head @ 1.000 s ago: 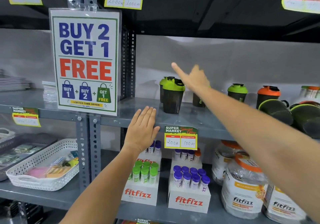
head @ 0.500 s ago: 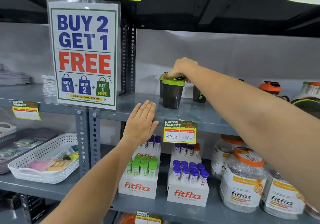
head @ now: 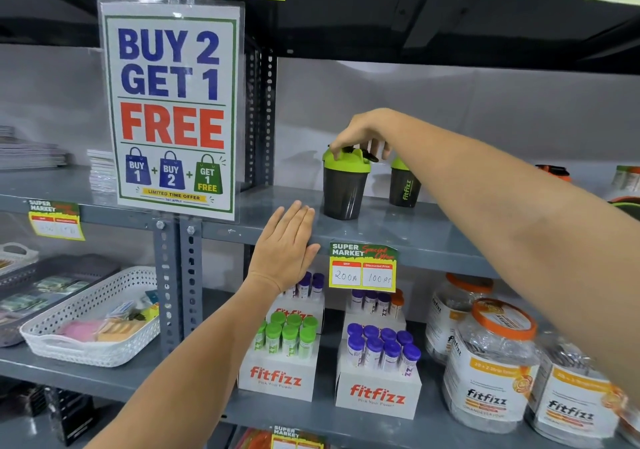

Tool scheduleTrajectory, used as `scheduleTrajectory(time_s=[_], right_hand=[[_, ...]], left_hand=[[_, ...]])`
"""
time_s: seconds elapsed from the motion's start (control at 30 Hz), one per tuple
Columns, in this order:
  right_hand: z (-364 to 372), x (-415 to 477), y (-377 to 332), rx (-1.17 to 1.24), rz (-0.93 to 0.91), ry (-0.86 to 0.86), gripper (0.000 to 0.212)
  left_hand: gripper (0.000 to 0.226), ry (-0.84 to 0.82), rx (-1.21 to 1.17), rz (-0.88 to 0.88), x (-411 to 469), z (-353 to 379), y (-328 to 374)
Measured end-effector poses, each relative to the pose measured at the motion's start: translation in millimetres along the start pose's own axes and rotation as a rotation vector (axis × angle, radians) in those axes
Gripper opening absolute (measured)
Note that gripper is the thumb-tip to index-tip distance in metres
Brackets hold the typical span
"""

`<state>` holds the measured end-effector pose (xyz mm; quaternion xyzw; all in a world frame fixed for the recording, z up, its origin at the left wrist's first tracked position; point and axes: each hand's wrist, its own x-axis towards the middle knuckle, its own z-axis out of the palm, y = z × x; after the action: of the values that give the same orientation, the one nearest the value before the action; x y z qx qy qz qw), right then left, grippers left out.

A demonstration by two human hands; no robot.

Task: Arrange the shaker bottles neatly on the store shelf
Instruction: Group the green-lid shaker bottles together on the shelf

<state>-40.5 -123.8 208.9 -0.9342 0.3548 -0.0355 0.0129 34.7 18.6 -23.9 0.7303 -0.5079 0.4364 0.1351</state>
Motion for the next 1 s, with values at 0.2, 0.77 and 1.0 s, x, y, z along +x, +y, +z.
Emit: scheduleTrajectory(time_s=[0.2, 0.77, 1.0], right_hand=[[2.8, -0.5, -6.6, -0.120, -0.037, 0.171, 0.084], [1.0, -6.5, -4.7, -0.219, -0.061, 0.153, 0.059], [1.9, -4.0, -4.7, 0.023, -0.102, 0.056, 0.078]], left_hand=[[0.059, 0.015, -0.004, 0.002, -0.1, 0.2, 0.0], [0.059, 0.014, 0.001, -0.001, 0.3, 5.6, -1.1], [0.059, 0.019, -0.006, -0.001, 0.1, 4.5, -0.3]])
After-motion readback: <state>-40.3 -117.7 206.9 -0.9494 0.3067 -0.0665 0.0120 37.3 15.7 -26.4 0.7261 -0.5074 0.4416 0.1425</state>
